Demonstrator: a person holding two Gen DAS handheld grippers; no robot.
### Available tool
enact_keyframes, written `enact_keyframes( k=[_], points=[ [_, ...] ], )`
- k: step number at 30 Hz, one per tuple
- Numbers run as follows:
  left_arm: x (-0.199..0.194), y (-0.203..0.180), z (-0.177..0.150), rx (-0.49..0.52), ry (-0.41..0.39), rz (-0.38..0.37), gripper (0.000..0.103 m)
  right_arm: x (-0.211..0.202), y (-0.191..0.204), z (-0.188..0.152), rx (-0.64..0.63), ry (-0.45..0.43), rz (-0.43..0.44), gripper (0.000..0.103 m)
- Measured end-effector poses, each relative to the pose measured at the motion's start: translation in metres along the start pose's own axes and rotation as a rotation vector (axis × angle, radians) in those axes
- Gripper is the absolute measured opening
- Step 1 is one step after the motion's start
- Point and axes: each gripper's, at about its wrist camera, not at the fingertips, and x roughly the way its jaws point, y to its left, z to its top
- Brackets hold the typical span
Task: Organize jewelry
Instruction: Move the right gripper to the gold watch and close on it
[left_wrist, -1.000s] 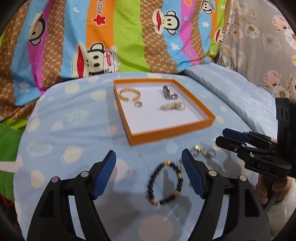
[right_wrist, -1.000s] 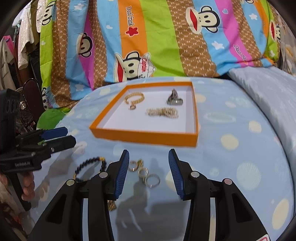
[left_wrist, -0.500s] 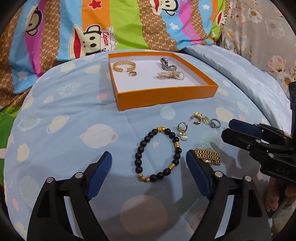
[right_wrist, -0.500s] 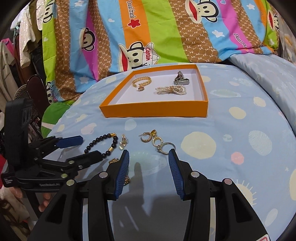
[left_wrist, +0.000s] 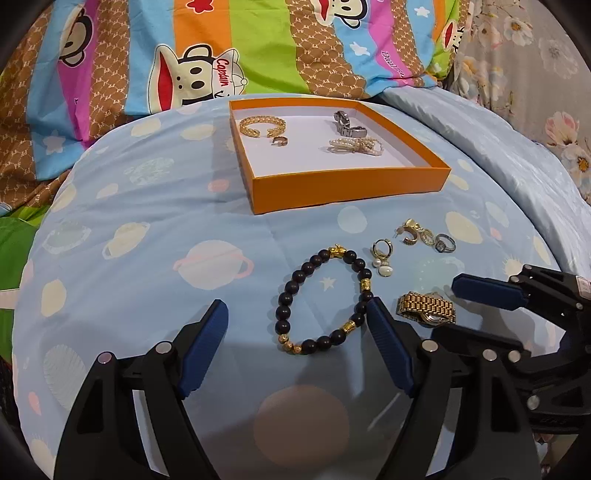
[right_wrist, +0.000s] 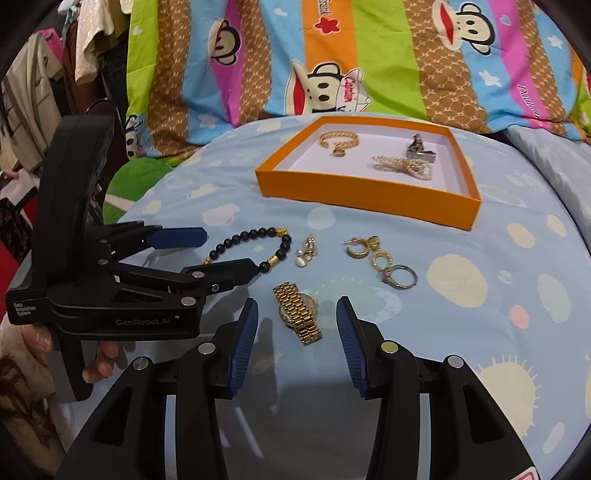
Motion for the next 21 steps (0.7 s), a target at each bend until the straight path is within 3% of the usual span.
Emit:
enact_keyframes(
  k=[3,8,12,18,21],
  points=[
    [0.0,0.0,0.0,0.003,0.0,0.001,0.075,0.008,0.003,0.004,-0.012,0.025,-0.004,0.044],
    [0.0,-0.001,-0.001,0.002,0.0,0.0,0.075,0.013,0.0,0.005,0.011,0.037,-0.016,0.022],
    [0.0,-0.003,-0.001,0.015,0.0,-0.007,0.074,0.007,-0.008,0.004,0.058,0.012,-0.015,0.022],
    [0.001,-0.016,0.0,0.073,0.001,-0.019,0.059,-0.015,-0.022,0.005,0.147,-0.073,0.032,0.022],
    [0.003,-0.02,0.002,0.087,0.0,-0.031,0.044,-0.024,-0.027,0.007,0.176,-0.105,0.043,0.021]
  ],
)
